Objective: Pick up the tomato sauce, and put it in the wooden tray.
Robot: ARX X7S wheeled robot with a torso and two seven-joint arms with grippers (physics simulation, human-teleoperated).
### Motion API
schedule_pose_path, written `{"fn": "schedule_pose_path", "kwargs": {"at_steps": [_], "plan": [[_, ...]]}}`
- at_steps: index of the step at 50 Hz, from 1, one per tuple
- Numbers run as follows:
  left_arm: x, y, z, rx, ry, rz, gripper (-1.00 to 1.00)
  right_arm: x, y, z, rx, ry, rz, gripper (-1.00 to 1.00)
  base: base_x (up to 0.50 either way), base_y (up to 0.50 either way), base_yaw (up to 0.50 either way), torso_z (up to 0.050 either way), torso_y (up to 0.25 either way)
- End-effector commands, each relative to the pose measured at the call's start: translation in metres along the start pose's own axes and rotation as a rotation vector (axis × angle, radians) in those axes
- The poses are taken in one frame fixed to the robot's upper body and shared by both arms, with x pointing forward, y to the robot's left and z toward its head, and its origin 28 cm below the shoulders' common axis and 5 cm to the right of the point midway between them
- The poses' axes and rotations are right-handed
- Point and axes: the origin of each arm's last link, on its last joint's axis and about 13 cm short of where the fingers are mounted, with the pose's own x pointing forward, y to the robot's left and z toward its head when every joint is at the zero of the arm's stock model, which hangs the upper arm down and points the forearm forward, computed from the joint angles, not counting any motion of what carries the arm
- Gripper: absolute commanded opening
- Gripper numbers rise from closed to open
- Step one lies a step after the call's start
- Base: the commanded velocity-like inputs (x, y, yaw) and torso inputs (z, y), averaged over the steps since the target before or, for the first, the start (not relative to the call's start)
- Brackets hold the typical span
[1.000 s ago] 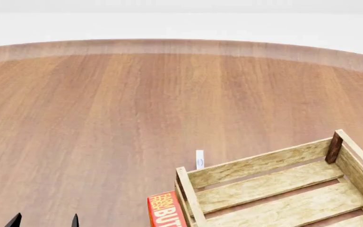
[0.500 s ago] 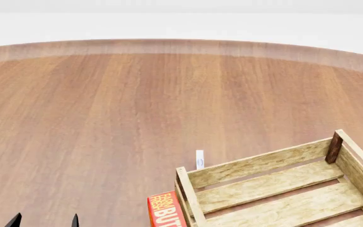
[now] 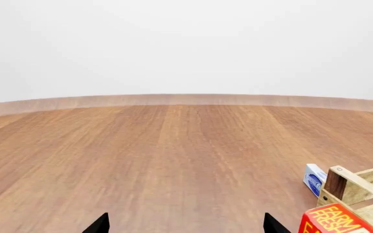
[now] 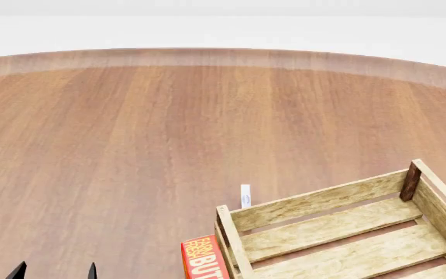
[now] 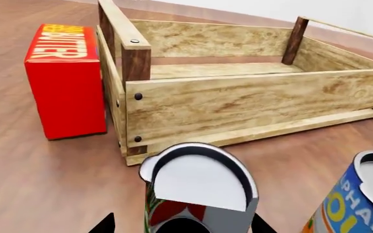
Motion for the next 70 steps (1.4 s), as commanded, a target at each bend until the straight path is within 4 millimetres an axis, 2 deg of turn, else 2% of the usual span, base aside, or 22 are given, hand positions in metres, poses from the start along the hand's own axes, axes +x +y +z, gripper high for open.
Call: {"fn": "schedule_pose_path", "kwargs": {"at_steps": [1, 26, 27, 45, 52, 60, 70], "plan": [[0.0, 0.0, 0.0, -0.001, 0.0, 0.0, 1.0, 0.014, 0.001, 0.001, 0.009, 0.026, -0.003, 1.0, 0.0, 0.0, 0.0, 0.0, 0.0], [-0.002, 0.0, 0.0, -0.001, 0.0, 0.002, 1.0, 0.013, 0.0, -0.002, 0.027, 0.032, -0.009, 1.0, 0.0, 0.0, 0.0, 0.0, 0.0], [-0.002, 0.0, 0.0, -0.001, 0.0, 0.002, 1.0, 0.012, 0.0, -0.002, 0.026, 0.031, -0.007, -1.0, 0.0, 0.0, 0.0, 0.0, 0.0], [-0.001, 0.0, 0.0, -0.001, 0.001, 0.001, 1.0, 0.012, 0.0, -0.002, 0.03, 0.033, -0.007, -1.0, 0.0, 0.0, 0.0, 0.0, 0.0], [-0.001, 0.0, 0.0, -0.002, 0.001, 0.001, 1.0, -0.007, -0.001, 0.017, 0.049, -0.059, 0.013, -1.0, 0.0, 0.0, 0.0, 0.0, 0.0], [-0.001, 0.0, 0.0, -0.001, 0.001, 0.001, 1.0, -0.042, -0.003, 0.039, 0.045, -0.2, 0.038, -1.0, 0.0, 0.0, 0.0, 0.0, 0.0], [-0.001, 0.0, 0.0, -0.001, 0.001, 0.001, 1.0, -0.066, -0.003, 0.048, 0.05, -0.249, 0.097, -1.0, 0.0, 0.0, 0.0, 0.0, 0.0]]}}
